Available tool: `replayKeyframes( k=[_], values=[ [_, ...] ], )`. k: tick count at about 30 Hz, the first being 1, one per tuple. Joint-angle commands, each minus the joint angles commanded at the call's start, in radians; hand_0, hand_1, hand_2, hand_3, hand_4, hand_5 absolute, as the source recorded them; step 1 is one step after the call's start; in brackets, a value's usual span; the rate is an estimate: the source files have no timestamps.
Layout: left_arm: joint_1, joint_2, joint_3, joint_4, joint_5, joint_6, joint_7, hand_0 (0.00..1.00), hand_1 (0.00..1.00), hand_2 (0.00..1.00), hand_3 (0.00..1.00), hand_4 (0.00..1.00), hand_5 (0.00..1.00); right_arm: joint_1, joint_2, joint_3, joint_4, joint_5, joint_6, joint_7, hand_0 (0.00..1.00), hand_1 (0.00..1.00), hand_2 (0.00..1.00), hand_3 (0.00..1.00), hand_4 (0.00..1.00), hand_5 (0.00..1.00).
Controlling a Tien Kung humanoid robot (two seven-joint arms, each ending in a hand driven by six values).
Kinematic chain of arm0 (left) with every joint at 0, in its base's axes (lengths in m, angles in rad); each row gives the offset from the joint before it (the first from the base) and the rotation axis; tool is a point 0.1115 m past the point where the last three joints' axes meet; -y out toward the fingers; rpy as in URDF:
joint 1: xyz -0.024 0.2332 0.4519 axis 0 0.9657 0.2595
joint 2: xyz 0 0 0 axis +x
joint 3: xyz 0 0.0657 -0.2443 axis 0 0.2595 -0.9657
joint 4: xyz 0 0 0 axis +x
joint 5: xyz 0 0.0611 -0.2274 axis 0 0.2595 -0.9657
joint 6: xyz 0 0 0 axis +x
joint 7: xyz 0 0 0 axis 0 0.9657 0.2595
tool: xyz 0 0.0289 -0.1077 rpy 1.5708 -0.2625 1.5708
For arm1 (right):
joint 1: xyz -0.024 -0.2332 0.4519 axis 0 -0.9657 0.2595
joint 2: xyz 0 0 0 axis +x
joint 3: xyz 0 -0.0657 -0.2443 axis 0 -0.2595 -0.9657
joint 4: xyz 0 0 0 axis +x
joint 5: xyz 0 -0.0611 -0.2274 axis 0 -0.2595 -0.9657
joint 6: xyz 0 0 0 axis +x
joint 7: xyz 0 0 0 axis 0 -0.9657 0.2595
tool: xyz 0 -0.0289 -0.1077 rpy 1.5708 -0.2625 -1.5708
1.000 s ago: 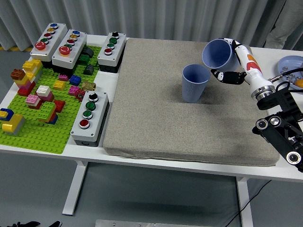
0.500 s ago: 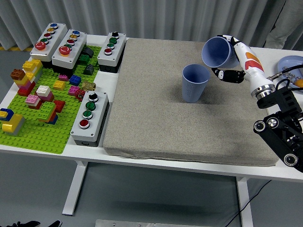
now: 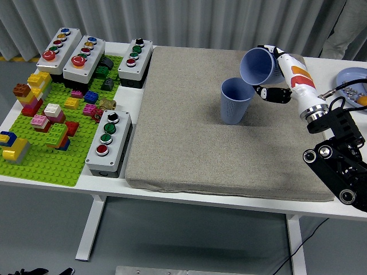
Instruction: Pick cup pour cup place
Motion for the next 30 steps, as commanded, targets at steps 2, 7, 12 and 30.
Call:
replayKeyframes(
  k=[2,7,12,30],
  values=[
    [0.001,0.000,0.000,0.000,0.001,0.000,0.000,0.772,0.763,0.819,0.667,0.504,0.998,0.001,-0.001,-0.001,0.000,-0.013,-0.005,0.001,0.809,0.731,0.624,0.680,0.600,0.012],
    [-0.001,0.001,0.000,0.000,0.000,0.000,-0.001,0.772,0.763,0.819,0.667,0.504,0.998,0.010,-0.005,-0.009,-0.006,-0.040,-0.011,0.003,0.809,0.731,0.624,0.680,0.600,0.012],
    [-0.003,0.001,0.000,0.000,-0.002,0.000,-0.001,0.772,0.764,0.819,0.667,0.504,0.998,0.014,-0.006,-0.012,-0.009,-0.051,-0.016,0.004,0.809,0.731,0.622,0.678,0.600,0.011],
    [-0.008,0.003,-0.003,0.000,0.000,0.001,-0.002,0.772,0.763,0.820,0.666,0.505,0.998,0.022,-0.008,-0.024,-0.029,-0.058,-0.024,0.008,0.811,0.729,0.618,0.675,0.590,0.002]
  ],
)
